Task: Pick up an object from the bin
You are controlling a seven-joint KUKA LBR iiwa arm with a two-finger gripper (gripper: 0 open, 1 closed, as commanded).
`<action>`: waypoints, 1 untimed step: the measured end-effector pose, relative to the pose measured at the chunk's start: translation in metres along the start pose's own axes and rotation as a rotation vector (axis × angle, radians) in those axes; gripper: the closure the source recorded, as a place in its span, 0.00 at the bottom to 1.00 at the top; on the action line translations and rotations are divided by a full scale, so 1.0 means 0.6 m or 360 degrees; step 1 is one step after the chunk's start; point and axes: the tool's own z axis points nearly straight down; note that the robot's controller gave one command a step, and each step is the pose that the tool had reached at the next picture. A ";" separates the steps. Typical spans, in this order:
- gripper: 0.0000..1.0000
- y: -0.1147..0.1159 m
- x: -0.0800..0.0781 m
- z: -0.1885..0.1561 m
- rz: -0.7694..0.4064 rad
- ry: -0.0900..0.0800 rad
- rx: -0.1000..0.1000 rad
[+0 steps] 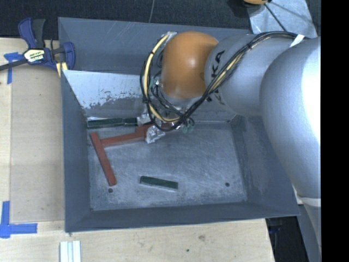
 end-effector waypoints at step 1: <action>1.00 0.001 0.005 -0.006 0.0005 0.0028 -0.0002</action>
Offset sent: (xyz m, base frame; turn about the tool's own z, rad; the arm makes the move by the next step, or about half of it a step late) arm 0.0000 0.0001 0.0660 0.0000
